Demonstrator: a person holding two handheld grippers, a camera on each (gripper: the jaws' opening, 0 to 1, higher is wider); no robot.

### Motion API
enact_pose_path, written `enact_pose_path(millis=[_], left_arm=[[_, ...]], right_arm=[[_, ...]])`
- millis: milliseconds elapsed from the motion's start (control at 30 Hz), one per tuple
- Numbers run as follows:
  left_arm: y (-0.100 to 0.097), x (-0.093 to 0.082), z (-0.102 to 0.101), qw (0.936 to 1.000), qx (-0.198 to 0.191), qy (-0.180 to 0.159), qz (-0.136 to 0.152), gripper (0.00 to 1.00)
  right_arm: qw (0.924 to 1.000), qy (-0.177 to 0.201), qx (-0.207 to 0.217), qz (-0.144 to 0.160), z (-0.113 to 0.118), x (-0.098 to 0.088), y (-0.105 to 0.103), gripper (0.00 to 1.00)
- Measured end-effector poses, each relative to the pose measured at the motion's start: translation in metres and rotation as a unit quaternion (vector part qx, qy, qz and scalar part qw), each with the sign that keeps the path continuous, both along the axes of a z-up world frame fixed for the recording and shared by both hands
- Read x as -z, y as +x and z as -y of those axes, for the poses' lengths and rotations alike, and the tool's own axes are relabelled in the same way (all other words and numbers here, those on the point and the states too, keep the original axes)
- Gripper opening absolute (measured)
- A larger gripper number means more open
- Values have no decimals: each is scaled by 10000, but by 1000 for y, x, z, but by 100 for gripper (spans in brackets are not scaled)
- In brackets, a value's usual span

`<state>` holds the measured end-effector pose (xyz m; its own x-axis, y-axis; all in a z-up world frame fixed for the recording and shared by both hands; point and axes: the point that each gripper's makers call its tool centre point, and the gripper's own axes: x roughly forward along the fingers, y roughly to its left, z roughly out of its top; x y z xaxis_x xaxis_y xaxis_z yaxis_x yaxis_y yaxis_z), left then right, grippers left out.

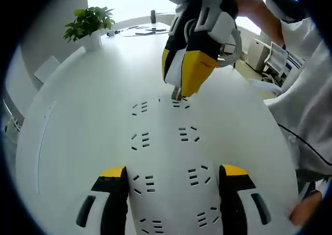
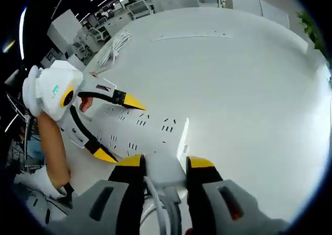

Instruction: Straighten the power strip on the desk, plug the charger into it

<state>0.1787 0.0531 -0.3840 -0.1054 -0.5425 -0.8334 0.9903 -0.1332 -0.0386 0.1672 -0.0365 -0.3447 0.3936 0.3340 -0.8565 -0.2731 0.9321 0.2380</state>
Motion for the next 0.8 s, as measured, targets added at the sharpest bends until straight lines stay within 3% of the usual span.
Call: enact_pose_path(millis=[300,533,800], left_arm=[[3,0,-1,10000,22,27,23,72],[2,-1,-1,10000,50,-25,3,72],[1,-1,1,10000,76,-63,-14,72]], right_arm=[[9986,-443,176,-227,-2,-3,2,30],[9972,-711,233,-14,-3,-8,9,30],[9952,-534,742,350,1,-10,17,30]])
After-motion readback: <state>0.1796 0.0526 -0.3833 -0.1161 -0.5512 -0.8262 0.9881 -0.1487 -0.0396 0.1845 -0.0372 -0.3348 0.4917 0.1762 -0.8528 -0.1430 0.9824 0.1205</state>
